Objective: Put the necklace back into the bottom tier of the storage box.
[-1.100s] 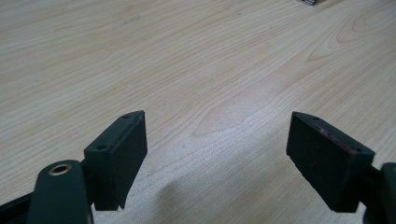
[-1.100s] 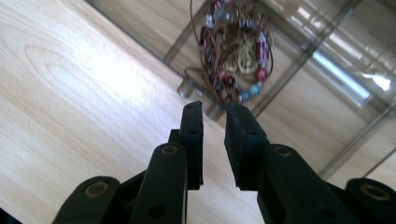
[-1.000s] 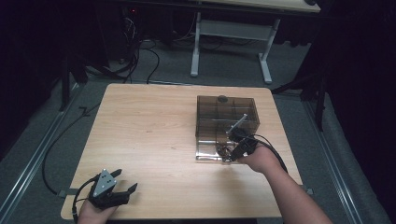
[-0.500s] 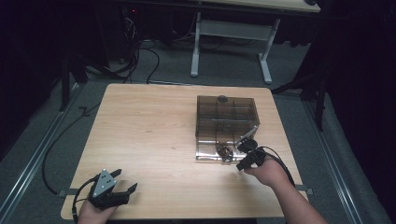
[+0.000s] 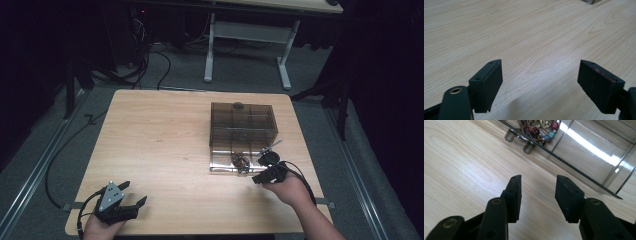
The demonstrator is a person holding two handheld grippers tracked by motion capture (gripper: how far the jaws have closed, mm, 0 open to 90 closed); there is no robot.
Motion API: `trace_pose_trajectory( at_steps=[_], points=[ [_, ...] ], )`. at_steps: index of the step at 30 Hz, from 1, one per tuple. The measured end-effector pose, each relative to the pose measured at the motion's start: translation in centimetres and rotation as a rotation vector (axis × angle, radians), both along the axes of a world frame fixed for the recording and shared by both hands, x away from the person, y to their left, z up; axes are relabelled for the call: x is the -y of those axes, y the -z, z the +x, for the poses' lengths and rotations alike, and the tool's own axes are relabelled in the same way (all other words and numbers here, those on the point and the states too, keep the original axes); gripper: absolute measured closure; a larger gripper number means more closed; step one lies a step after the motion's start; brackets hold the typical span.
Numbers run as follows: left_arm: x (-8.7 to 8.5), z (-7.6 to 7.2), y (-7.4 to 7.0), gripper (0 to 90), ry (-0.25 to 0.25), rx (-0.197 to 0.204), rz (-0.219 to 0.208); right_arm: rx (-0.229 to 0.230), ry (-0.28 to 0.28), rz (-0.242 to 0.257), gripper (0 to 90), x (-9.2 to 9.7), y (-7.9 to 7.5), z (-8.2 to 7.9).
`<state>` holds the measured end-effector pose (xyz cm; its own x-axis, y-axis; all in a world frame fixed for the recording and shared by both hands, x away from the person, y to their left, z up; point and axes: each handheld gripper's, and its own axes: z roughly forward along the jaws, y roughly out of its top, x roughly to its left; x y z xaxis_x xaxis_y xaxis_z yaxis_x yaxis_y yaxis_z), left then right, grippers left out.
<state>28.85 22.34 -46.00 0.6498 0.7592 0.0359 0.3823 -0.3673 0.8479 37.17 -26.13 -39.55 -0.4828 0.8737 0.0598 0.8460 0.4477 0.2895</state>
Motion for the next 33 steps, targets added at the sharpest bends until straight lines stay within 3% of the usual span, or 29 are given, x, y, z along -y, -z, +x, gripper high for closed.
trace_pose_trajectory(
  at_steps=[1, 2, 3, 4, 5, 8, 12, 13, 15, 18, 19, 20, 21, 22, 25, 27, 29, 33],
  points=[
    [0.0, 0.0, 0.0, 20.5, 0.000, 0.000, 0.000, 0.000, 0.000, 0.000, 55.2, 0.0, 0.0, 0.0],
    [0.0, 0.0, 0.0, 20.5, 0.000, 0.001, 0.000, 0.036, -0.009, 0.006, 52.6, 0.0, 0.3, -0.5],
    [0.0, 0.0, 0.0, 20.5, 0.000, 0.001, 0.000, 0.036, -0.009, 0.006, 52.6, 0.0, 0.3, -0.5],
    [0.0, 0.0, 0.0, 20.6, -0.001, 0.003, 0.000, 0.090, -0.006, 0.022, 51.6, 0.3, 0.6, -1.2],
    [0.0, 0.0, 0.0, 20.6, -0.001, 0.004, -0.001, 0.090, -0.006, 0.022, 51.6, 0.3, 0.6, -1.2],
    [-0.1, 0.0, 0.0, 20.6, -0.005, 0.004, -0.008, 0.142, 0.004, 0.071, 50.3, 0.6, 1.0, -2.0],
    [-0.1, 0.0, 0.0, 20.6, -0.007, 0.002, -0.007, 0.250, 0.013, 0.138, 48.9, 1.1, 1.8, -3.2],
    [-0.1, 0.0, 0.0, 20.7, -0.007, 0.002, -0.006, 0.307, 0.007, 0.183, 48.9, 1.4, 2.3, -3.8],
    [-0.1, 0.0, 0.0, 20.9, -0.010, 0.006, -0.007, 0.326, 0.009, 0.191, 48.9, 1.5, 2.6, -4.0],
    [-0.1, -0.2, 0.0, 21.0, -0.017, 0.021, -0.011, 0.439, 0.029, 0.236, 47.4, 1.9, 3.9, -5.1],
    [-0.1, -0.2, 0.0, 21.0, -0.017, 0.021, -0.011, 0.439, 0.029, 0.236, 47.4, 1.9, 3.9, -5.1],
    [-0.1, -0.2, 0.0, 21.0, -0.024, 0.024, -0.014, 0.499, 0.056, 0.275, 45.0, 2.2, 4.5, -5.7],
    [-0.1, -0.2, 0.0, 21.0, -0.024, 0.024, -0.014, 0.499, 0.056, 0.275, 45.0, 2.2, 4.5, -5.7],
    [-0.2, -0.2, 0.0, 21.0, -0.031, 0.024, -0.015, 0.548, 0.071, 0.303, 43.8, 2.4, 5.1, -6.4],
    [-0.2, -0.3, 0.0, 21.1, -0.056, 0.036, -0.023, 0.614, 0.083, 0.318, 43.9, 2.4, 5.7, -7.4],
    [-0.2, -0.3, 0.0, 21.1, -0.062, 0.040, -0.022, 0.625, 0.087, 0.317, 42.8, 2.4, 5.8, -7.6],
    [-0.2, -0.3, 0.0, 21.6, -0.067, 0.040, -0.020, 0.690, 0.080, 0.329, 44.5, 2.4, 5.7, -8.1],
    [-0.1, -0.3, 0.0, 22.1, -0.080, 0.039, -0.012, 0.675, 0.056, 0.318, 43.8, 2.2, 5.8, -8.1]
  ],
)
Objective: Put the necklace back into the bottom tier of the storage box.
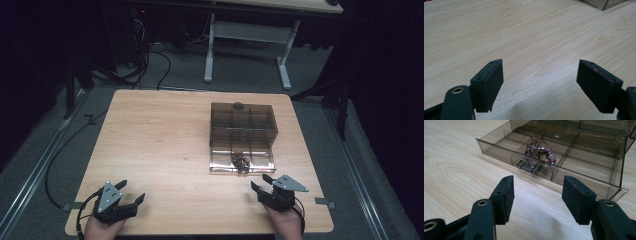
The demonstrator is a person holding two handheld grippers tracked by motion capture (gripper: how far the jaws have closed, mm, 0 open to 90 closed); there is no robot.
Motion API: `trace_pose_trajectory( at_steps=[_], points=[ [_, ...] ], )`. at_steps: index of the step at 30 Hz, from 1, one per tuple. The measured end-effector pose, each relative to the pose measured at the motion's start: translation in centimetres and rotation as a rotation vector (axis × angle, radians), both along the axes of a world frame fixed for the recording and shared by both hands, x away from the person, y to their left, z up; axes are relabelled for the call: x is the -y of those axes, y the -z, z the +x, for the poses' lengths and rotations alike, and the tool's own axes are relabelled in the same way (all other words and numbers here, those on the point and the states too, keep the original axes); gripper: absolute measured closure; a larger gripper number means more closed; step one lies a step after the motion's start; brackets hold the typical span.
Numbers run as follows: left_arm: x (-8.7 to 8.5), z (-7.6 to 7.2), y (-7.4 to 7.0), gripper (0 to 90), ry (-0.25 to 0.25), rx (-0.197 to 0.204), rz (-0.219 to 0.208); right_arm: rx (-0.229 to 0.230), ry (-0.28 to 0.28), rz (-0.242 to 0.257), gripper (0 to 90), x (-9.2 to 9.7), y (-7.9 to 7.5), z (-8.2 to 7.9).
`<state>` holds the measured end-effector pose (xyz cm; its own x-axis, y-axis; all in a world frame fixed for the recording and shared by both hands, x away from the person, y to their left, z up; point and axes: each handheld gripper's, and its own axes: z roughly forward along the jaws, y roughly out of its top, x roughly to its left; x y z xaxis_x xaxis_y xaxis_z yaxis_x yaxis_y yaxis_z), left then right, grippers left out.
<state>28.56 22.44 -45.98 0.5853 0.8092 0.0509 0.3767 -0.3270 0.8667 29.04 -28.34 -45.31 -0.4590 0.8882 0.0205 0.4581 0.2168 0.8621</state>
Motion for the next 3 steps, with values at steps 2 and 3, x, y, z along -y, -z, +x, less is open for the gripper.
trace_pose_trajectory(
  at_steps=[2, 3],
  points=[
    [0.02, -0.01, 0.00, 22.1, -0.007, 0.002, 0.001, 0.003, -0.007, -0.006, 43.7, -0.09, 0.00, -0.10],
    [0.04, -0.03, 0.00, 22.1, -0.010, 0.004, 0.002, 0.004, -0.010, -0.010, 43.4, -0.09, 0.00, -0.09]
  ],
)
